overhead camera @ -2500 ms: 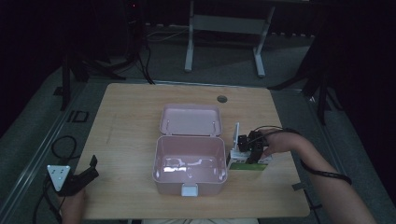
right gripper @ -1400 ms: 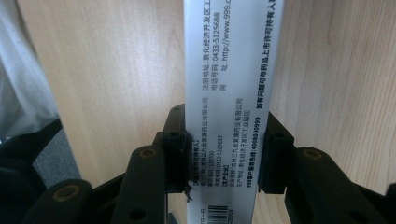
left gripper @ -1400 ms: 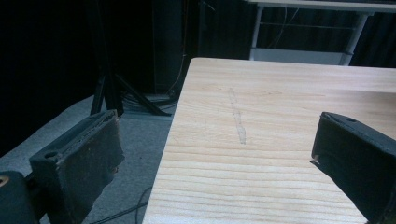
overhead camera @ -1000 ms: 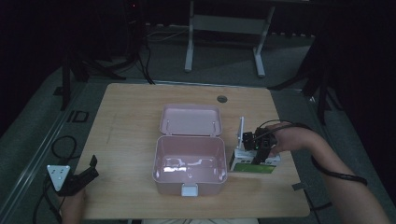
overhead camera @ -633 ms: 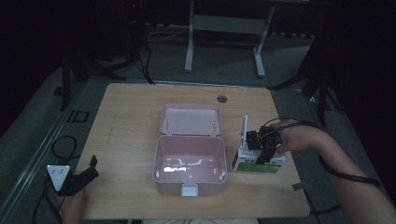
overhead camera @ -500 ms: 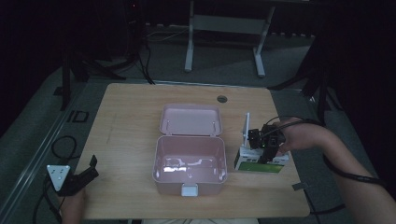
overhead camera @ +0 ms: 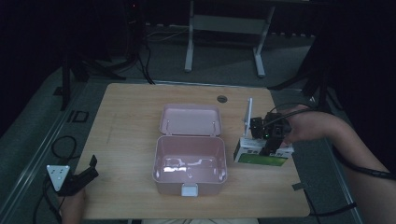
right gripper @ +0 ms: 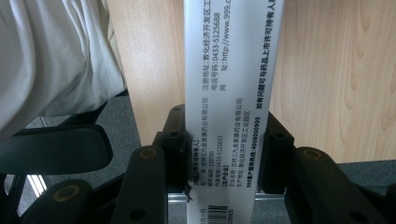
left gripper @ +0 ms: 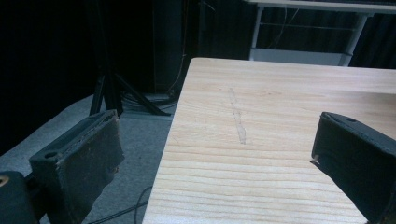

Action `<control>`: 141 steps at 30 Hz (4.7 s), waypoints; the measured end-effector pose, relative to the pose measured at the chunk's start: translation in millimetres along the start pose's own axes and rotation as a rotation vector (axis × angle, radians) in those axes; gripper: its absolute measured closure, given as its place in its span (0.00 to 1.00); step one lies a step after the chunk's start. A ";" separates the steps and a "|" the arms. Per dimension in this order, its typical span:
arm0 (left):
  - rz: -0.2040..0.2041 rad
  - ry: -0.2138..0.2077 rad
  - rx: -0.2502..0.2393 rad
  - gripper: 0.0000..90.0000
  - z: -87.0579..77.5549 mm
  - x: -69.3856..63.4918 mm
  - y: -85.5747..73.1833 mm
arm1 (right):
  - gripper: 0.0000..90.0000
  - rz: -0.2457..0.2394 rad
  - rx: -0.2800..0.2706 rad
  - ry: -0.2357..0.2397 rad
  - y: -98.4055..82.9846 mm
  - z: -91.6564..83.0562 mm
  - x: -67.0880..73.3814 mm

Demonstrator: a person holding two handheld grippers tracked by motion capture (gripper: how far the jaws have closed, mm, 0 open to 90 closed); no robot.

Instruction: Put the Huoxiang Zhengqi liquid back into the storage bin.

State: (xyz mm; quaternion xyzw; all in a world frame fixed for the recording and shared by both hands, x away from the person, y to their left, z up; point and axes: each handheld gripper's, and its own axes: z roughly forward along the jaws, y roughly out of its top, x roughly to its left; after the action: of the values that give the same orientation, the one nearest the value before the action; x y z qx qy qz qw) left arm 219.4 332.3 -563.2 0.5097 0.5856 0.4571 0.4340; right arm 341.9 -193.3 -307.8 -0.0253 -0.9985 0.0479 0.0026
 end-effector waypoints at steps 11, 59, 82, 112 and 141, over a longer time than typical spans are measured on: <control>-0.002 0.000 0.000 0.02 -0.1 0.3 0.0 | 0.69 -0.029 0.007 0.007 21.1 -2.3 1.4; 0.006 -0.010 0.001 0.02 0.1 0.4 0.1 | 0.69 -0.216 0.019 0.026 159.2 1.3 26.4; 0.004 -0.013 -0.001 0.02 0.2 0.5 0.1 | 0.69 -0.217 0.005 0.063 184.8 45.2 28.0; 0.005 -0.014 -0.001 0.02 0.4 0.5 0.0 | 0.69 -0.166 0.023 0.098 183.7 128.9 25.4; 0.006 -0.013 -0.001 0.02 0.4 0.5 0.0 | 0.61 -0.154 0.010 0.128 178.2 115.5 25.4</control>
State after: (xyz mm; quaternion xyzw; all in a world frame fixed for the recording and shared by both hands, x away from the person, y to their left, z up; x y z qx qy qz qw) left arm 219.7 332.8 -563.2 0.5141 0.5811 0.4554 0.4366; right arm 324.6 -25.9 -439.8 0.0486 -0.9950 0.0507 0.0703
